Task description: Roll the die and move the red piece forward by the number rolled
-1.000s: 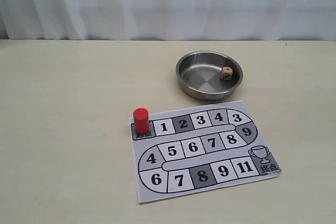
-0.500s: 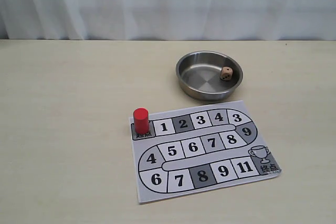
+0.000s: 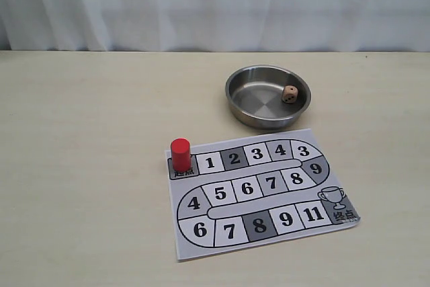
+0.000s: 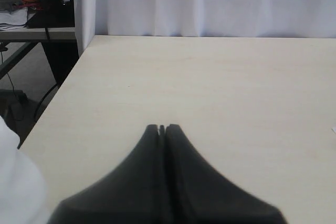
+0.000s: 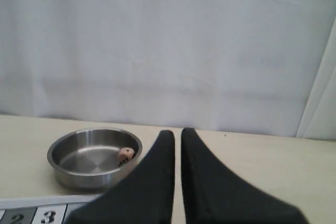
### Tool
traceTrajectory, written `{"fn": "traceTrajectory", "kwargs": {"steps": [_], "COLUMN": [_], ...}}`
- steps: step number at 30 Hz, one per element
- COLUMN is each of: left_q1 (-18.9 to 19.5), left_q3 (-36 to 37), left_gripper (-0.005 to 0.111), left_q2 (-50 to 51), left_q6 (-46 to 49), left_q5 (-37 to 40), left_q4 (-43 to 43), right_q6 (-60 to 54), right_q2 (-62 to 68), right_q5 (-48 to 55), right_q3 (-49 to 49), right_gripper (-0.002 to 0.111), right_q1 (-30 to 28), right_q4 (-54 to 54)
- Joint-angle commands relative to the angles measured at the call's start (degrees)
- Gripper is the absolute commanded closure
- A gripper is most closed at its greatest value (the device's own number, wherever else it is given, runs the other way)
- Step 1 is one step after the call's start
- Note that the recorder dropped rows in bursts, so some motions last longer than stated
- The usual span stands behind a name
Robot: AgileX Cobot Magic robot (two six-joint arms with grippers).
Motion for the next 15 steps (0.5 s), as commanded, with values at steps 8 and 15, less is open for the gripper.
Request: {"fn": "traceTrajectory", "kwargs": {"steps": [8, 15], "left_q1": [-0.47, -0.47], "left_q3": [-0.34, -0.34], "left_gripper": [0.107, 0.107], "left_q2": [-0.02, -0.02], "left_q6": [0.01, 0.01], "left_q5": [-0.69, -0.69], "left_q4": [0.08, 0.08], "right_q6": [1.98, 1.98], "right_q2": [-0.26, 2.75], "right_q5": [3.12, 13.44], "right_q3": [-6.34, -17.06], "right_gripper": [0.104, 0.104], "right_q1": [0.12, 0.12], "right_q4": [1.22, 0.81]}}
